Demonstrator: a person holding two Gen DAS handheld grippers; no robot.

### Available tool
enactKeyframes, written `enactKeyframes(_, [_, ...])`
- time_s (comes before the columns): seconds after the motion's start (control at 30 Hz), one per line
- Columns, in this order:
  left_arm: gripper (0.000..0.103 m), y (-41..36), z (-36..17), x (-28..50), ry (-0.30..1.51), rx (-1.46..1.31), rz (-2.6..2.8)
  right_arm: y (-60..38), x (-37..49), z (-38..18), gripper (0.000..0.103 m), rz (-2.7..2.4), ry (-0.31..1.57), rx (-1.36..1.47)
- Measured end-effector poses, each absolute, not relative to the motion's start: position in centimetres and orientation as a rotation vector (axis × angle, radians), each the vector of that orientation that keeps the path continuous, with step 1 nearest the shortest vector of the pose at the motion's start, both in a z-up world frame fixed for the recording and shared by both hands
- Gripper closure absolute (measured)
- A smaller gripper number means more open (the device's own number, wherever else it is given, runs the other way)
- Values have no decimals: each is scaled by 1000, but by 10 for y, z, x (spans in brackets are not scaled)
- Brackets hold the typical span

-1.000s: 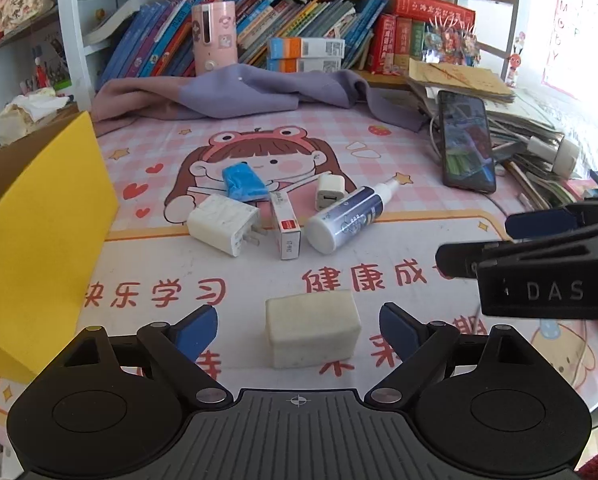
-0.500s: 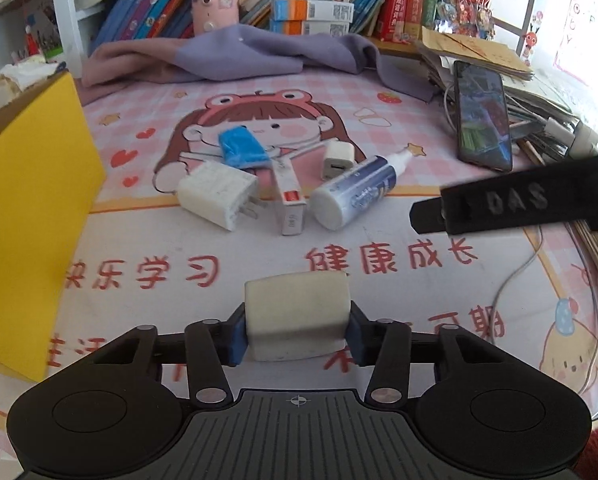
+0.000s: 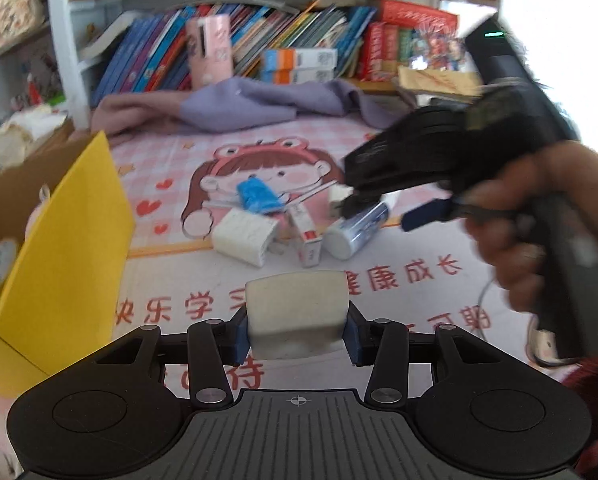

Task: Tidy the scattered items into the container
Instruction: 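Grasp the white spray bottle with the right tool while the left tool lifts the eraser, then carry the eraser and the spray bottle toward the yellow box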

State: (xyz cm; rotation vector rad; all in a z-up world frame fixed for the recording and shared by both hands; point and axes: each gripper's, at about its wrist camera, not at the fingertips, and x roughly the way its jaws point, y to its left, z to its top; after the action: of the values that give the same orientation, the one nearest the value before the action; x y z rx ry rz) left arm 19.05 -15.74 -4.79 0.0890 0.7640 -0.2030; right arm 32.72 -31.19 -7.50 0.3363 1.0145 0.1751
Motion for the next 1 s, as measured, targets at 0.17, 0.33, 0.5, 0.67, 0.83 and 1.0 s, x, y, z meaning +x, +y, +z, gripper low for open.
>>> enactKeyframes(0.17, [59, -156, -41, 185, 736, 120, -204, -302, 343, -85, 48, 106, 1038, 325])
enactKeyframes(0.33, [59, -147, -41, 189, 754, 86, -164, -294, 344, -86, 54, 117, 1034, 236])
enactKeyframes(0.5, [59, -148, -41, 189, 742, 79, -189, -299, 329, -86, 72, 167, 1020, 74])
enactKeyframes(0.67, [59, -152, -40, 187, 733, 88, -205, -293, 322, -94, 72, 205, 982, -91])
enactKeyframes(0.83, [59, -151, -37, 181, 733, 91, -183, -291, 326, -95, 72, 235, 952, -143])
enactKeyframes(1.0, [59, -146, -34, 175, 736, 61, -158, -292, 327, -95, 73, 266, 949, -160])
